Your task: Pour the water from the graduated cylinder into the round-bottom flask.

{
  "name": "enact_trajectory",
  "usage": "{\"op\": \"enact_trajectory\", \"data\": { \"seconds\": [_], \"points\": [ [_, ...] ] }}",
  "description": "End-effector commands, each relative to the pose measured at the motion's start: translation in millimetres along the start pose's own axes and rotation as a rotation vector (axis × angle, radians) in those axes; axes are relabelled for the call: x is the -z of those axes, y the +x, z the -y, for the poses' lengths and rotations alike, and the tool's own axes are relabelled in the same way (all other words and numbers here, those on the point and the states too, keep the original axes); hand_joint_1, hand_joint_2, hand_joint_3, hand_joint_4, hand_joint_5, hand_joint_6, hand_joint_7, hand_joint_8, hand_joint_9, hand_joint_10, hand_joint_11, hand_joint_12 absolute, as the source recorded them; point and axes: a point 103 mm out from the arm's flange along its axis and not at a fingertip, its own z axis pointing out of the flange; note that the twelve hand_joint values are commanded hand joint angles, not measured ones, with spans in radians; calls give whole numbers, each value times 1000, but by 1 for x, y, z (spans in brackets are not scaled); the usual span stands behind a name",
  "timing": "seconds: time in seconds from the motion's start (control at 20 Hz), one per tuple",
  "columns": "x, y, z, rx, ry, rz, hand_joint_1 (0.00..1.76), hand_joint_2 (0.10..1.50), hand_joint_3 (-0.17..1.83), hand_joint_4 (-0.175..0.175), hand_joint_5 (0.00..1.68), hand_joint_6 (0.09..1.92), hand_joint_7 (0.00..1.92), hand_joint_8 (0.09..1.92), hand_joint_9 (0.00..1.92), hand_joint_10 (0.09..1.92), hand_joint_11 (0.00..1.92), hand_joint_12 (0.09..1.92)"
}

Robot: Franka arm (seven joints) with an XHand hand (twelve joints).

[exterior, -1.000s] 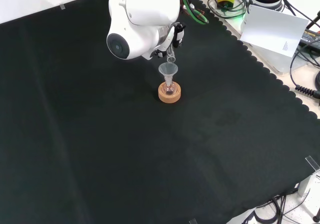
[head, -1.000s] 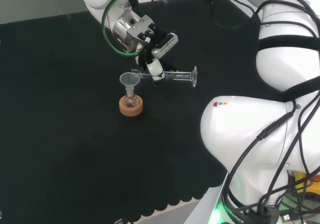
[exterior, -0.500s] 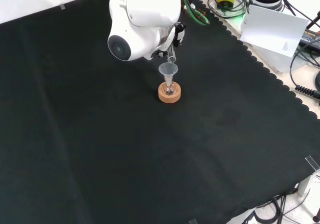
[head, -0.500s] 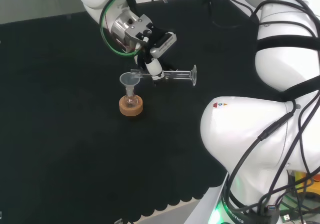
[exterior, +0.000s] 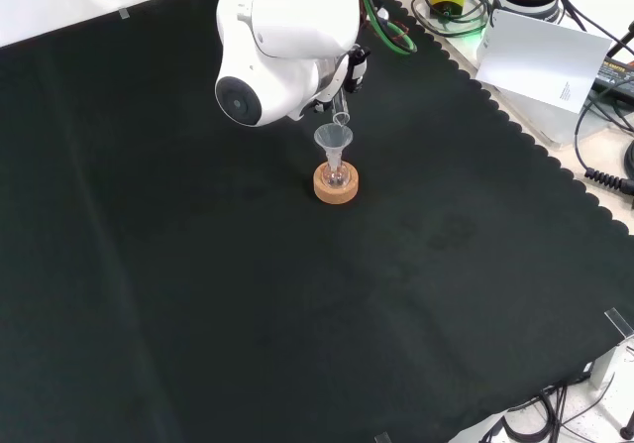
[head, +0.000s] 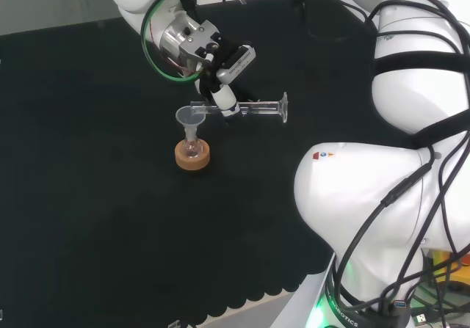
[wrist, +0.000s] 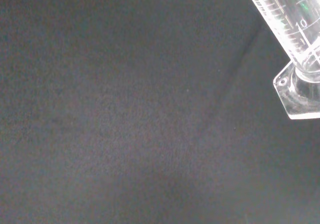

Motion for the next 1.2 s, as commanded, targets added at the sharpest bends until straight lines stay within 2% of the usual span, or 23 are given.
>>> {"op": "enact_trajectory", "data": {
  "seconds": [0.05,0.7,0.8,1.2],
  "points": [
    [2,0,1,-12,4,9,1245,1154,-1,-175,889,1125,919,1124,1415,87,1182,800],
    [6,1,6,-36,18,27,1247,1151,-1,-175,894,1117,926,1115,1425,87,1191,797],
    [2,-8,6,-29,15,23,1247,1151,-1,-175,895,1116,927,1113,1426,87,1191,796],
    [3,-11,6,-41,22,31,1248,1149,-1,-175,899,1111,931,1108,1429,87,1194,793]
  ]
}}
